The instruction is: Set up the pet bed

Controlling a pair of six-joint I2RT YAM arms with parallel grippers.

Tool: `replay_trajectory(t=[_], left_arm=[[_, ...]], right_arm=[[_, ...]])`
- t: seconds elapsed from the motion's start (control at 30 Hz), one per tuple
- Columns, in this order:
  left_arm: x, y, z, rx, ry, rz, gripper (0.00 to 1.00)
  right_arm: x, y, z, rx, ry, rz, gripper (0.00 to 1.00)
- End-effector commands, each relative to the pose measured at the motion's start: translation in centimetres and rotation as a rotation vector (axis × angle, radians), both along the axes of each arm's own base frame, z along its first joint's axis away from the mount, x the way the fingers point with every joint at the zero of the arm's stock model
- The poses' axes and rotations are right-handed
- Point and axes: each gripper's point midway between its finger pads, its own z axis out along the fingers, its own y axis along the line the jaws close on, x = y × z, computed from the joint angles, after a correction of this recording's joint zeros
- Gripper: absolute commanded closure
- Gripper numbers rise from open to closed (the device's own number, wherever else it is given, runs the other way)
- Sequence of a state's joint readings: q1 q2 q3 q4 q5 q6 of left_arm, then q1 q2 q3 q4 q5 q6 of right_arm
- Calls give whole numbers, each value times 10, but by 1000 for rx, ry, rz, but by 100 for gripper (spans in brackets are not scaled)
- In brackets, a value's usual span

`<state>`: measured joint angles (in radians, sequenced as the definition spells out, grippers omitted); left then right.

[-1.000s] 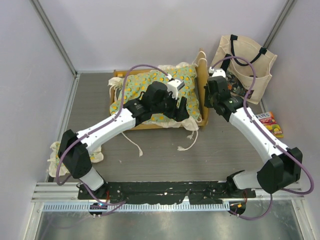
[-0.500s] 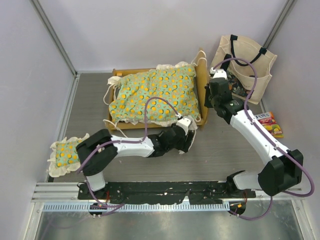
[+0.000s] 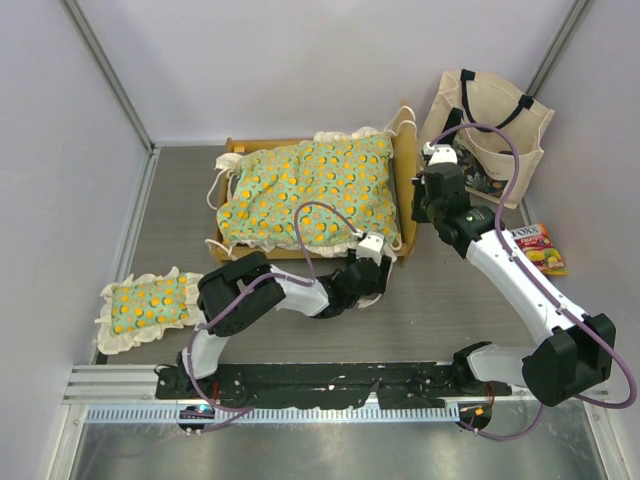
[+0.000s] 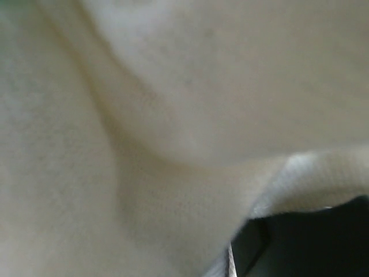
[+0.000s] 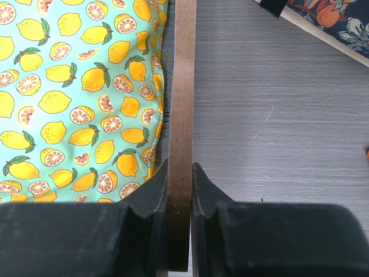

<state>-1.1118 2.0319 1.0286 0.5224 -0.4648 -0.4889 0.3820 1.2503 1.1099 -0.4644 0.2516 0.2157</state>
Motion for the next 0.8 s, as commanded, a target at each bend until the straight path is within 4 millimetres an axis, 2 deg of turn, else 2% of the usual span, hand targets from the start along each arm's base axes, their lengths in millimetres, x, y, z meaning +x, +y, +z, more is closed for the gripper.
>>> replay_trajectory(t=[0.0,0.13,0.17,0.23,0.33,0.37,0.5,0.63,0.73,0.77], left_arm=[[11,-16,15,-71,-72,26,42],[10,-14,5,-48,-57,36,58],[9,-13,4,-34,-56,44,68],[8,-12,-3,-2,-49,44,74],[3,-13,-7,29,-40,32,91],[-1,-13,-7,33,-40,23,100],[-24,-15,2,22,-29,-38,100],[-62,-18,17,-10,5,-134,100],[-90,-17,15,-1,40,-195,100],[-96,-17,21,-13,42,-206,100]], right_arm=[[-18,23,-5,121,55,69,98],[-18,23,-4,121,52,68,97],[-18,23,-5,120,53,70,97],[-18,23,-4,120,51,69,97],[-18,22,-4,117,49,60,97],[-17,21,-2,117,44,54,97],[-10,15,-7,105,52,18,97],[-1,8,-10,110,54,-21,98],[5,2,-8,112,47,-49,98],[6,0,-8,112,47,-53,98]])
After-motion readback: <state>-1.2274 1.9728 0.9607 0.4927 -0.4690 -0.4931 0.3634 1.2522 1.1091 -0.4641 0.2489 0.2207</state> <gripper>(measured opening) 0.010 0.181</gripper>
